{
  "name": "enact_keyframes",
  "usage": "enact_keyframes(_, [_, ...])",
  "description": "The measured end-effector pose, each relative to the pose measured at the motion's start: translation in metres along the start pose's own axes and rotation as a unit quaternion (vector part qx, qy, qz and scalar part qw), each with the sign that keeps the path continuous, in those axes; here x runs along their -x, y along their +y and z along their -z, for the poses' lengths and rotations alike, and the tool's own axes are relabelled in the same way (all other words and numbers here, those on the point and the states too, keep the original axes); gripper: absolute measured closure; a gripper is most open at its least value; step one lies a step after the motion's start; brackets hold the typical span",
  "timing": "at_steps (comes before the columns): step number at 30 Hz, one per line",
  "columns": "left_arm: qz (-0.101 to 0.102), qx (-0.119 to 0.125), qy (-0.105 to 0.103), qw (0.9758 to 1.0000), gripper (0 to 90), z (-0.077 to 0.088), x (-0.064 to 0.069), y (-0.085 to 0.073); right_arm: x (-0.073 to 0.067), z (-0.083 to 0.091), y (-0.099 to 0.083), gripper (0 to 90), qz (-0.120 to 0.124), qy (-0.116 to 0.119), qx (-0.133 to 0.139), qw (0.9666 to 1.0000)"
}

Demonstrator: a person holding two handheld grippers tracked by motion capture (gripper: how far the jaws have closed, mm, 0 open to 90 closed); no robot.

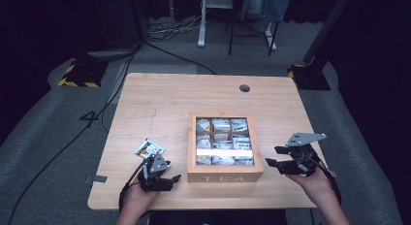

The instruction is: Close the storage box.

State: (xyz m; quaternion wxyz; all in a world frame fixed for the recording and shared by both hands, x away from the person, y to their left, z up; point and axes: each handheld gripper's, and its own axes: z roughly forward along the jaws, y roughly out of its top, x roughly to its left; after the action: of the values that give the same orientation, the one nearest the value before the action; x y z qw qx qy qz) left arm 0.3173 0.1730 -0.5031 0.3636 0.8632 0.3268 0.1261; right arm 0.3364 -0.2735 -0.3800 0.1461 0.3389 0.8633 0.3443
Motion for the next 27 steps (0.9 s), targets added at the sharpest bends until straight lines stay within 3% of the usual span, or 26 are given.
enact_keyframes(8, [0.009,-0.002,0.004,1.0,31.3,0.0,-0.005,0.0,0.024,0.007,-0.014,40.6,-0.021,-0.042,0.038,0.9982])
enact_keyframes(14, [0.009,-0.002,0.007,0.9999,30.4,0.0,-0.005,-0.001,0.045,-0.007,-0.029,40.7,-0.053,-0.04,0.059,0.9961])
enact_keyframes(21, [0.01,-0.002,0.009,0.9999,30.2,0.002,-0.005,-0.002,0.063,-0.027,-0.045,40.8,-0.062,-0.063,0.063,0.9941])
enact_keyframes(27, [0.01,-0.003,0.007,0.9999,29.3,0.002,-0.004,-0.003,0.077,-0.039,-0.057,40.5,-0.083,-0.058,0.046,0.9938])
